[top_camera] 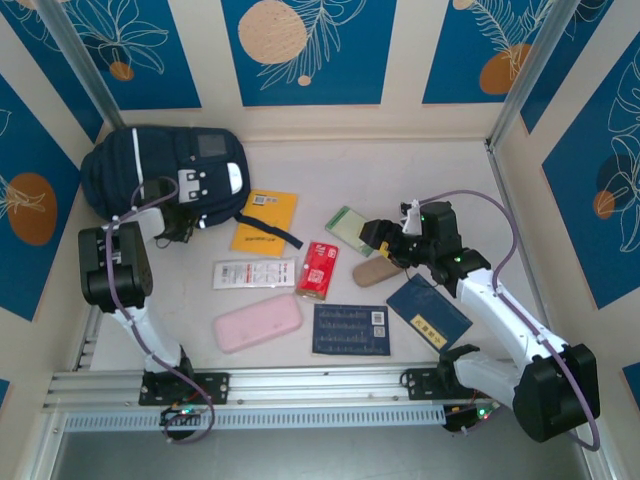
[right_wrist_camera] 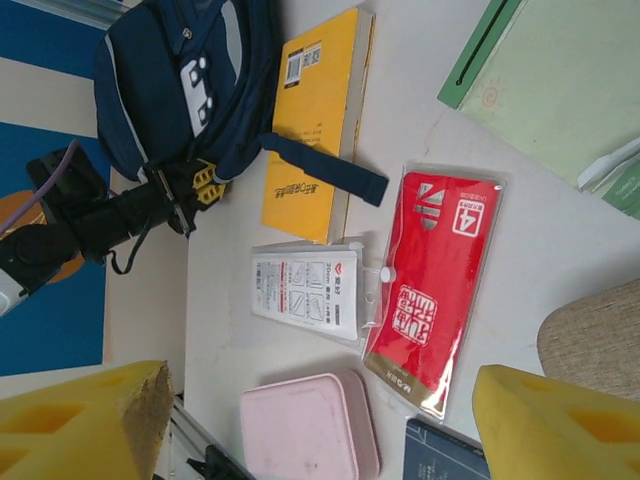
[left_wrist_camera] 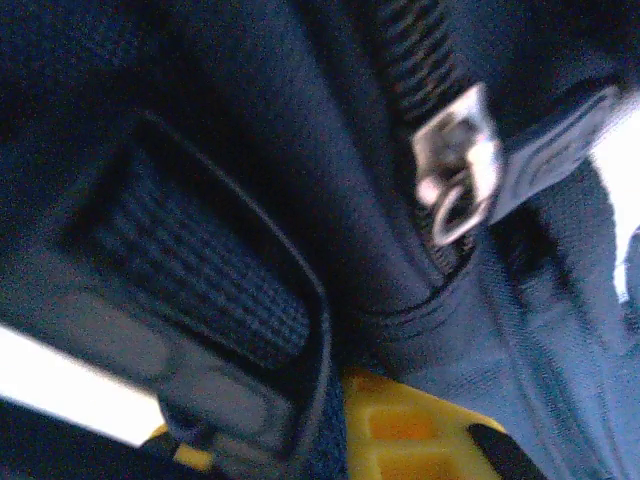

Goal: Pack the student bag
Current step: Move the student bag to the top-center of the table.

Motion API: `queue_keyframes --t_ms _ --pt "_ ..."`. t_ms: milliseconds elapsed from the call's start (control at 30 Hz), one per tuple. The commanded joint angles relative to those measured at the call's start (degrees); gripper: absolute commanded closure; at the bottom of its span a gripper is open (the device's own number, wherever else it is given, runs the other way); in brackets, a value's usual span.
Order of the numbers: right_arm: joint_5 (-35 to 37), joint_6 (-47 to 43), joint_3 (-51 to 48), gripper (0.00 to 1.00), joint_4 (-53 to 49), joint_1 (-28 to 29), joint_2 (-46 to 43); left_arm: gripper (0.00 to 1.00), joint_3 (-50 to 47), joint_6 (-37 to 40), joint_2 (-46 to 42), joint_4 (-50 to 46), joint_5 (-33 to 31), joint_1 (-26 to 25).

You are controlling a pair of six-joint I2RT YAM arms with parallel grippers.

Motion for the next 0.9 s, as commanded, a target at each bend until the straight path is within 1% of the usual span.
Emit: queue_keyframes --t_ms 0,100,233,367,567,633,700,767,867 --pt "-1.44 0.4 0.08 0.24 1.21 0.42 -0.57 1.0 0.74 -1.32 -2.3 1.58 3.71 -0.22" --pt "-0.8 0.16 0.93 0.26 0.56 1.0 -0.66 1.0 2.41 -2.26 -4.24 2.15 5.74 -0.17" --pt "0.18 -0.54 2.12 0.27 -1.07 1.66 -1.59 1.0 5.05 -4.37 -7.14 3.02 8.02 -0.32" --pt "3.38 -1.25 3.35 0.27 -4.27 1.98 -2.84 1.0 8.04 -4.58 -10.01 1.94 10.34 -1.01" --pt "3.68 -0.75 4.62 0.26 -4.65 2.74 -1.8 1.0 8.05 -4.3 -14.97 2.35 12.13 -3.06" --pt "3.77 -0.81 5.32 0.22 -3.85 3.44 -0.87 1.0 7.65 -3.89 -16.09 2.7 12.0 -3.92" --pt "3.62 -0.01 5.73 0.17 -1.9 3.91 0.19 1.0 8.27 -2.9 -16.35 2.52 12.05 -4.89" --pt "3.08 1.35 7.3 0.09 -1.1 4.1 2.55 1.0 9.35 -2.13 -15.85 2.83 13.03 -5.94" --pt "2.0 2.84 10.72 0.03 -1.08 4.35 6.71 1.0 10.66 -0.71 -15.1 3.75 15.36 -8.16"
